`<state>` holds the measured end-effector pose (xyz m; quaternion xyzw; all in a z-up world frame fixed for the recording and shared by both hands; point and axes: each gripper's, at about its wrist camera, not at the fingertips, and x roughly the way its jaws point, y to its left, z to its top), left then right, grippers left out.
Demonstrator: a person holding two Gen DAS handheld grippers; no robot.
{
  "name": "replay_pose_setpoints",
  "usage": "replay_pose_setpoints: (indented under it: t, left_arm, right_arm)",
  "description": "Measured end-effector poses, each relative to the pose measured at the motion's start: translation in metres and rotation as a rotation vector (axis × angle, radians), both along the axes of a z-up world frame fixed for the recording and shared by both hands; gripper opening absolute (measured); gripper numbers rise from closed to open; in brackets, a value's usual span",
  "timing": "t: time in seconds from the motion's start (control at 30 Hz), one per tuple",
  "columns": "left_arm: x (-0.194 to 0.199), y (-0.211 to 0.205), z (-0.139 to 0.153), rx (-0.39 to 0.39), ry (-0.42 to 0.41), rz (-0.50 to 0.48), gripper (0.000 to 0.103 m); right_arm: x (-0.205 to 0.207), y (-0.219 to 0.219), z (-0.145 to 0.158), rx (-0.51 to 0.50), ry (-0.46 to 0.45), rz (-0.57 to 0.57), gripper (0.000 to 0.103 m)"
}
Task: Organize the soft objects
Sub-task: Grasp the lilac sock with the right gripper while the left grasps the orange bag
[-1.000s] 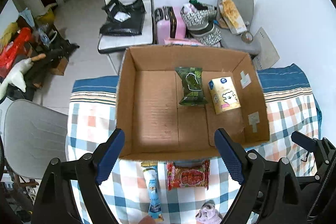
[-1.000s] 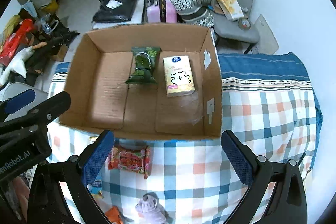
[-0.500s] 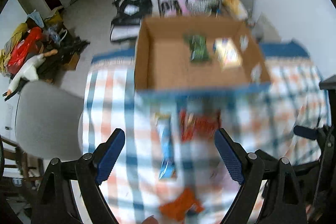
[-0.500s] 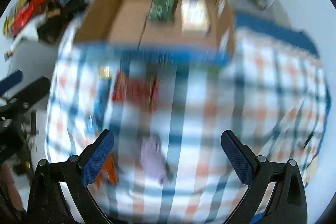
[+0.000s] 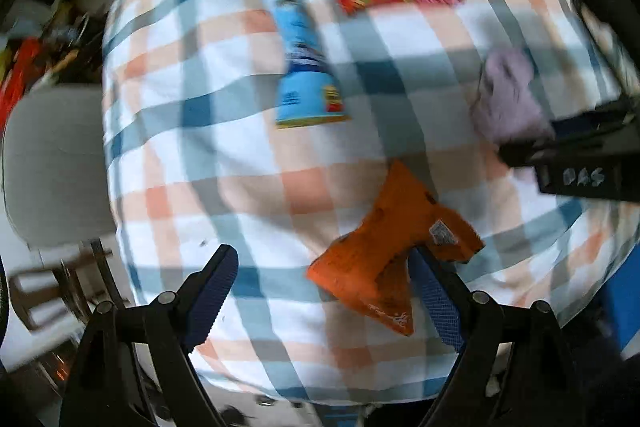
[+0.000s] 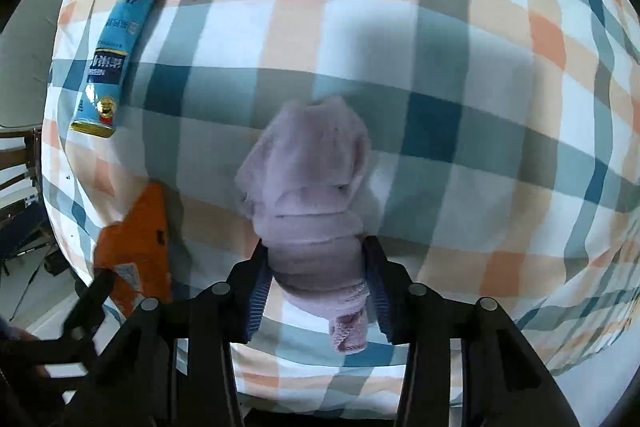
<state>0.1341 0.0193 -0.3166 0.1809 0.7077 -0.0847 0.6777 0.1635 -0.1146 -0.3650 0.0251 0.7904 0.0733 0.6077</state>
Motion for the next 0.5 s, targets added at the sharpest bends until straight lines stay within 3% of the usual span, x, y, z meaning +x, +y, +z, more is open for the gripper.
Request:
replay_pose_setpoints:
  t: [0.1,0.17,0.2,0.23,0.43,0.5]
  left_arm:
    - [0.0,-0.016,-0.019,0.011,0.032,-0.082,0.087]
    - [0.001,-0.019,-0.028,-0.029,0.066,-0.073,0.08]
    - [0.004,-0.019,-0.031,-0.071,0.094,-0.042,0.064]
    - [0.007,-0.017,-0.034,-0.099,0.127,0.004,0.057]
    - [0.02,-0.003,-0.043,-0.21,0.222,0.288,0.055]
    - [0.022,0.0,-0.048,-0.218,0.229,0.324,0.055]
  right_arm:
    - [-0.006,-0.011,0.006,-0.014,0.003,-0.006,0.046]
    - [-0.007,-0.018,0.008,-0.012,0.017,-0.018,0.046]
    - [-0.008,-0.021,0.008,-0.008,0.024,-0.028,0.046]
    - [-0.008,-0.025,0.008,-0.006,0.029,-0.04,0.046]
    - [-0.003,-0.04,0.008,0.065,0.058,-0.125,0.052]
    - [-0.002,-0.039,0.006,0.06,0.059,-0.123,0.052]
